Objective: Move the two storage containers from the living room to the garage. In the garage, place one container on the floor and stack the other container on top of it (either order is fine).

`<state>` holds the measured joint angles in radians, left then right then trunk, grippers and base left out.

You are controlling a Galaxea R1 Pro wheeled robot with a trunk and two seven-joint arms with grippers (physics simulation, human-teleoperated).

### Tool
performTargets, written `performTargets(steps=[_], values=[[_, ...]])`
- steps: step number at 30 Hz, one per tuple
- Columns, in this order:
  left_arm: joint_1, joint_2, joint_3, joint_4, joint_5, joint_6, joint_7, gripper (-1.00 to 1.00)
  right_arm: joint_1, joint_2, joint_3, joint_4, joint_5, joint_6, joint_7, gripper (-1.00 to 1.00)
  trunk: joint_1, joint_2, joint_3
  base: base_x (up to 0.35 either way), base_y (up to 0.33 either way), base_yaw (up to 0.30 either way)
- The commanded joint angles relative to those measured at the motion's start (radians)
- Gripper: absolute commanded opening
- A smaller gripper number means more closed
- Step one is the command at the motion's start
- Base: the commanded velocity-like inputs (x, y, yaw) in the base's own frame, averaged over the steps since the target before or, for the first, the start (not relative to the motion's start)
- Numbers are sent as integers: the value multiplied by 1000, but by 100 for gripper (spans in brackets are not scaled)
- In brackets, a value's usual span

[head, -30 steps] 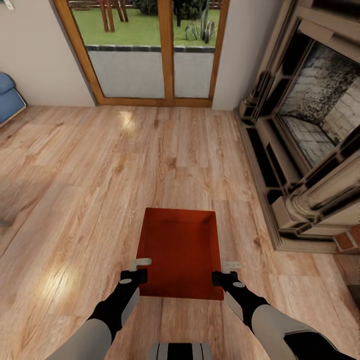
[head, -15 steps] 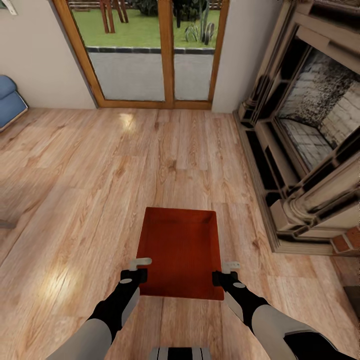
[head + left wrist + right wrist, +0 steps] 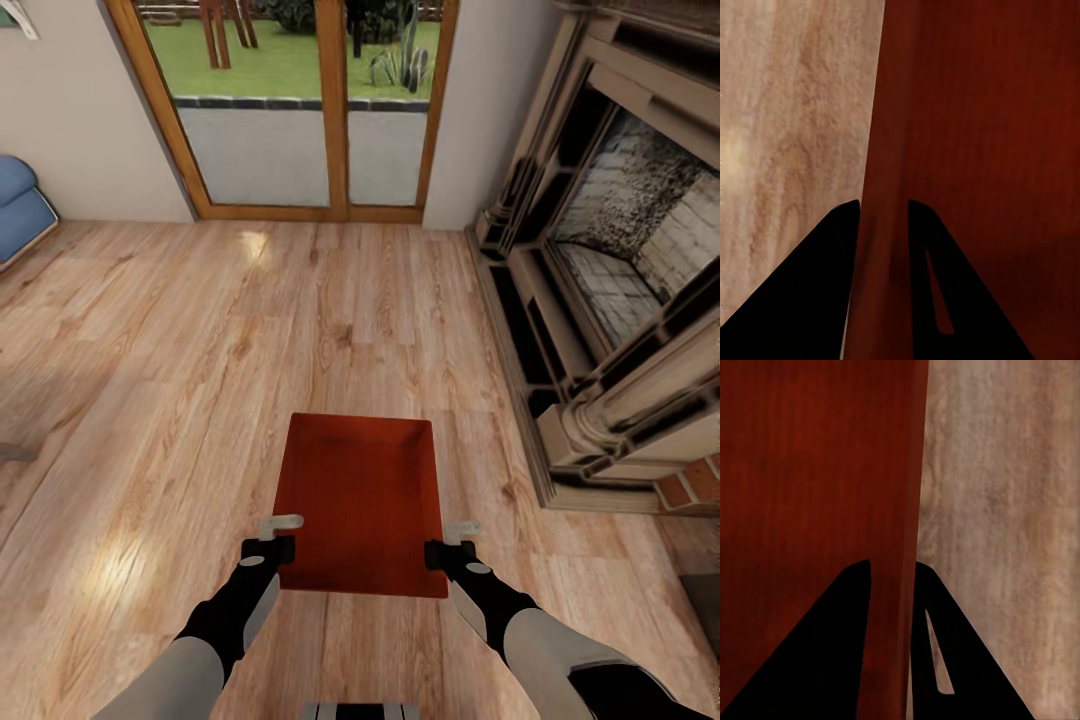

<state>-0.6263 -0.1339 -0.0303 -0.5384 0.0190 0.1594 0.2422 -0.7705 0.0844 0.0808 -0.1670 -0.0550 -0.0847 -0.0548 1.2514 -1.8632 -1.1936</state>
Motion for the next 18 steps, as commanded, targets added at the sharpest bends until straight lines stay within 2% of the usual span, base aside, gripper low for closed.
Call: performTargets(steps=[1,18], values=[[0,2,-3,1,6,9,12,-100,-1,0,8,-2,3,-24,-10,-100,-4,7,3,0,0,0],[0,5,-3,9,6,9,12,-100,-1,2,8,7,3,-29,-10,-100,-69,126,56,0,0,0]])
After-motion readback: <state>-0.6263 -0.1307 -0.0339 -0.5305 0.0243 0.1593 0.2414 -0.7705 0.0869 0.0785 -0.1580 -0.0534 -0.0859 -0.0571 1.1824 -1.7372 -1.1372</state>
